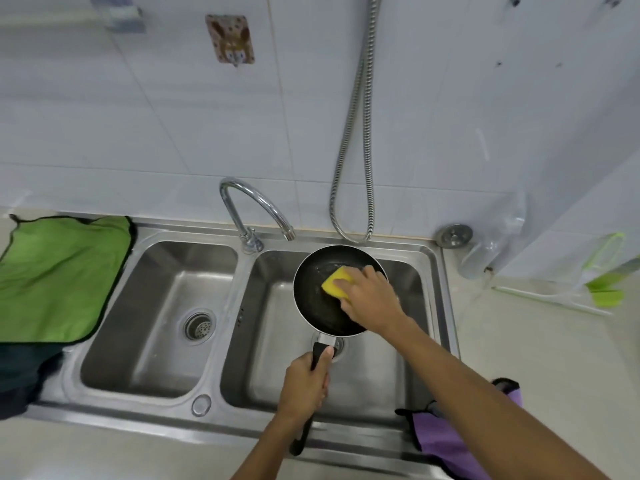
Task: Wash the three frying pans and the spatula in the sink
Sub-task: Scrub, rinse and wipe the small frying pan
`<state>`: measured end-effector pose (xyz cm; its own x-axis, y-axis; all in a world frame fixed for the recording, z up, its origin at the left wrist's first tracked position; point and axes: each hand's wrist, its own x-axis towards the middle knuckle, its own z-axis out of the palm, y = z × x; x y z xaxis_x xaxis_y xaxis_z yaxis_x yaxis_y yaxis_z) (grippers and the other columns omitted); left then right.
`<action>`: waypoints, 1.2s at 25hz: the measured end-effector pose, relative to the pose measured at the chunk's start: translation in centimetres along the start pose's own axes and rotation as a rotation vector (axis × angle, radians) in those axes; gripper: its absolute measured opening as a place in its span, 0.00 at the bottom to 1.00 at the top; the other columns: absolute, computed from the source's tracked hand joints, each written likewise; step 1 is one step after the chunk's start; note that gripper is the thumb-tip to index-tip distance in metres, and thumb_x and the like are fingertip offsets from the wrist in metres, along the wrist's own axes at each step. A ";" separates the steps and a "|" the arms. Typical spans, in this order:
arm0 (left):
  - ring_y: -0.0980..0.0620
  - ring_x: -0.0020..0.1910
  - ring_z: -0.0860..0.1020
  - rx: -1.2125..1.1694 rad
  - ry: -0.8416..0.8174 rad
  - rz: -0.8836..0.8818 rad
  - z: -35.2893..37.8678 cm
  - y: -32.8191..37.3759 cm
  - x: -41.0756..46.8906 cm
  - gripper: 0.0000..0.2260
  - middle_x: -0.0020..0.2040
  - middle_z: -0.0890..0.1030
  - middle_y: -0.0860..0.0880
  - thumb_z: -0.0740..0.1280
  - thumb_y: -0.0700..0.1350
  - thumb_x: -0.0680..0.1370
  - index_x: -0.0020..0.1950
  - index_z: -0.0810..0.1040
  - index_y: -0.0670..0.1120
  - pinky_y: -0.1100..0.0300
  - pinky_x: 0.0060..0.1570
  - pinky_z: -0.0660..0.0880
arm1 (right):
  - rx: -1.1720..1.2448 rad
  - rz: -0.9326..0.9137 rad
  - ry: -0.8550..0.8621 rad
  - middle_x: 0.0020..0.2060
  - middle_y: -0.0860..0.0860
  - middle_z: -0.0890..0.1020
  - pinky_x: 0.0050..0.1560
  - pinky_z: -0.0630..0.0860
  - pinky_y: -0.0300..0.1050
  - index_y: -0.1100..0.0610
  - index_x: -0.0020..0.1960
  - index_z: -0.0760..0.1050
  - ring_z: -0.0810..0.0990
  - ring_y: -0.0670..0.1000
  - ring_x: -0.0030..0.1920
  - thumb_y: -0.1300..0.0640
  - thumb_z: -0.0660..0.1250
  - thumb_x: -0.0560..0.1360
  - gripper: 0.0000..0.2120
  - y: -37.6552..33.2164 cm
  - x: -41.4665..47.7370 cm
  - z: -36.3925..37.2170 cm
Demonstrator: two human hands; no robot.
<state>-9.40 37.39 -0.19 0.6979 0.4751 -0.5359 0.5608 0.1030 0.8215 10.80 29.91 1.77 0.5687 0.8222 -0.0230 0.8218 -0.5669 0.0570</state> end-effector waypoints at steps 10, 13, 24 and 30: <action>0.53 0.22 0.67 0.024 -0.111 -0.007 -1.8 1.2 -0.1 0.18 0.28 0.72 0.49 0.65 0.55 0.84 0.41 0.74 0.43 0.61 0.23 0.65 | 0.093 0.019 -0.083 0.64 0.49 0.79 0.57 0.75 0.52 0.46 0.62 0.80 0.75 0.58 0.59 0.51 0.65 0.77 0.14 -2.5 2.2 -0.7; 0.51 0.23 0.66 -0.002 -0.059 0.009 -2.8 1.1 0.2 0.18 0.29 0.71 0.47 0.66 0.55 0.83 0.39 0.71 0.44 0.60 0.24 0.64 | 0.001 0.057 -0.024 0.59 0.48 0.82 0.52 0.75 0.50 0.46 0.56 0.83 0.75 0.59 0.53 0.53 0.69 0.73 0.13 0.9 1.7 -0.9; 0.52 0.22 0.68 0.059 -0.004 0.029 -1.8 0.5 -0.1 0.19 0.27 0.73 0.49 0.67 0.55 0.82 0.37 0.72 0.45 0.59 0.25 0.67 | -0.022 0.016 0.013 0.54 0.47 0.84 0.46 0.74 0.49 0.46 0.50 0.84 0.74 0.58 0.47 0.57 0.72 0.67 0.13 1.3 0.7 -0.6; 0.58 0.22 0.70 0.179 -0.108 0.103 -0.7 1.8 -0.4 0.17 0.26 0.73 0.54 0.66 0.56 0.83 0.39 0.74 0.47 0.63 0.25 0.68 | 0.067 0.017 0.042 0.56 0.44 0.83 0.45 0.74 0.50 0.45 0.51 0.84 0.74 0.59 0.47 0.58 0.71 0.69 0.14 -2.4 0.1 -0.7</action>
<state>-9.03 38.01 1.66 0.7938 0.3773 -0.4769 0.5475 -0.1019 0.8306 8.84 31.40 2.37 0.5814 0.8134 0.0193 0.8136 -0.5814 -0.0097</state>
